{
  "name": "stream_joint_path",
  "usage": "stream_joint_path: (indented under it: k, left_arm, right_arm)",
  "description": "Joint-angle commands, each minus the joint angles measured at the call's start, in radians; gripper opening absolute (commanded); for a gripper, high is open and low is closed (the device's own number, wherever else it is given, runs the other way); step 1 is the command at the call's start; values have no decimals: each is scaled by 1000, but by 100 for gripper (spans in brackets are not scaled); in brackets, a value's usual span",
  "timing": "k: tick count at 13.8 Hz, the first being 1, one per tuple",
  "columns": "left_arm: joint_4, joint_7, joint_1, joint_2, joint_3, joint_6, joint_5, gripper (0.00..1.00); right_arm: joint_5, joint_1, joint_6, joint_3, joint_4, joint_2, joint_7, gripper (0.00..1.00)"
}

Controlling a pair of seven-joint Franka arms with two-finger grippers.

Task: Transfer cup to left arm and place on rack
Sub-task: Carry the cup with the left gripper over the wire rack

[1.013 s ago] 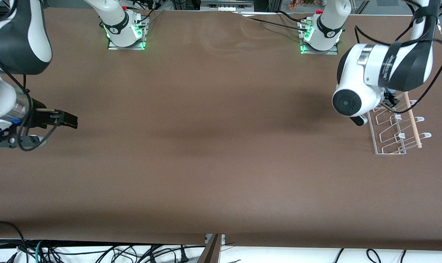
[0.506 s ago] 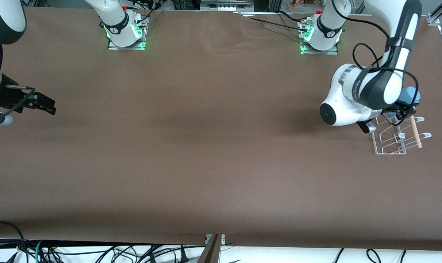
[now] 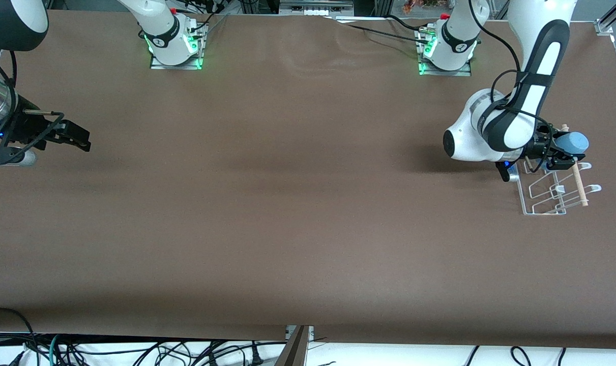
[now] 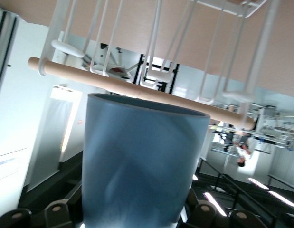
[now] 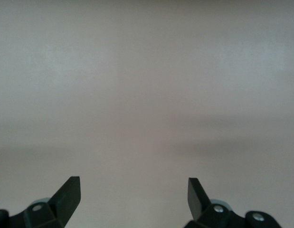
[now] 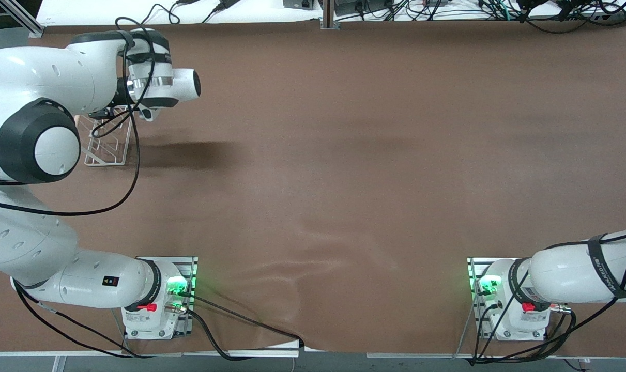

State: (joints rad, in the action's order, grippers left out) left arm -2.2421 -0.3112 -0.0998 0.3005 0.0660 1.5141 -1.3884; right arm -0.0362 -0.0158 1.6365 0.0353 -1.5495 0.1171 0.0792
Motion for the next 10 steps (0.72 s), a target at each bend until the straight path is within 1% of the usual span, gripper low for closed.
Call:
stream_joint_path:
  k: [1,3,5,7,8,10]
  left_arm:
    - [-45,12,25,-55,12,31,-47,8]
    - [-44,12,16,-47,12,43,-53,9]
    - [-31,18,14,-17,14,43,-136,9]
    - [-31,40,15,2,12,46,-164,9]
    - [-31,65,17,31,12,46,-200,9]
    - [-31,121,23,61,12,48,-230,9]
  right_arm:
    - [21,25,-1,15,-8,-11,11,100]
    - [18,25,-15,14,20,1,8,100]
    - [15,25,-17,14,26,7,7,100]
    - [21,25,-17,14,26,9,7,100]
    - [21,25,-17,14,26,9,7,100]
    - [21,25,-15,14,26,10,7,100]
